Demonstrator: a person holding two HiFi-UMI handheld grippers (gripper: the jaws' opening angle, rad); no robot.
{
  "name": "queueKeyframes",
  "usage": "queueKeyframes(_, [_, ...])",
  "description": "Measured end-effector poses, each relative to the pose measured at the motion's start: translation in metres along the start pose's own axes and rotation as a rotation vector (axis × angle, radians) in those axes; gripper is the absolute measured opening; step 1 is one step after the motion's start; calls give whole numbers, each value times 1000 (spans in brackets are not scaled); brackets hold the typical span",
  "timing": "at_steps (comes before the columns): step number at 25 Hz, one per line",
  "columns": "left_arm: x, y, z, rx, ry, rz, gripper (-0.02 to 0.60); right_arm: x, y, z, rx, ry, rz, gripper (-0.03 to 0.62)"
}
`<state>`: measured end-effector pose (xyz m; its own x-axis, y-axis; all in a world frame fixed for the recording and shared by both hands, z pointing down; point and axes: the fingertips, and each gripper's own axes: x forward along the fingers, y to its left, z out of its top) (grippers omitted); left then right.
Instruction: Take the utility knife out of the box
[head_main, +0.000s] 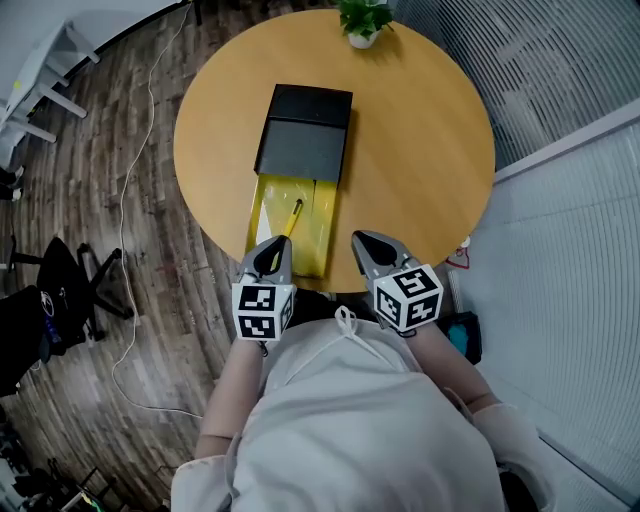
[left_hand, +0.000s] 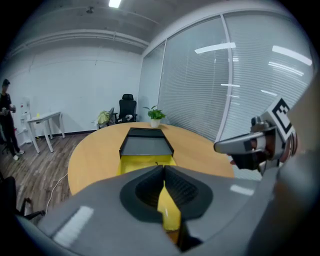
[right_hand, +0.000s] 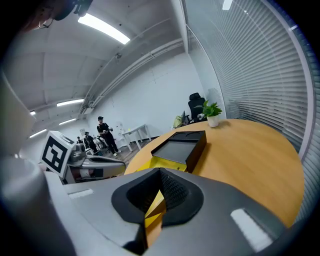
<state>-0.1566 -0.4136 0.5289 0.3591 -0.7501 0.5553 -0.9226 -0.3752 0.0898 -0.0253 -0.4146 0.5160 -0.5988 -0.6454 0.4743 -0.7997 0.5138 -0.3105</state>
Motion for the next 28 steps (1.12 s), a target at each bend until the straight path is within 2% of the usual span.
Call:
queueKeyframes(4, [39, 2, -12, -10, 96, -15, 71, 10, -5, 2, 6, 11, 21, 0])
queueKeyframes(7, [65, 11, -29, -10, 186, 4, 112, 17, -13, 2, 17, 23, 22, 0])
queueKeyframes(10, [84, 22, -44, -19, 256, 17, 118, 23, -19, 3, 24, 30, 17, 0])
queueKeyframes(17, [116, 29, -65, -60, 356, 18, 126, 33, -29, -3, 39, 45, 2, 0])
queueKeyframes(22, [132, 37, -81, 19, 439, 21, 110, 37, -32, -5, 54, 50, -6, 0])
queueKeyframes(25, [135, 35, -83, 74, 452, 26, 103, 37, -36, -4, 51, 50, -13, 0])
queueKeyframes(28, [133, 33, -84, 79, 454, 23, 101, 35, -38, -3, 56, 50, -23, 0])
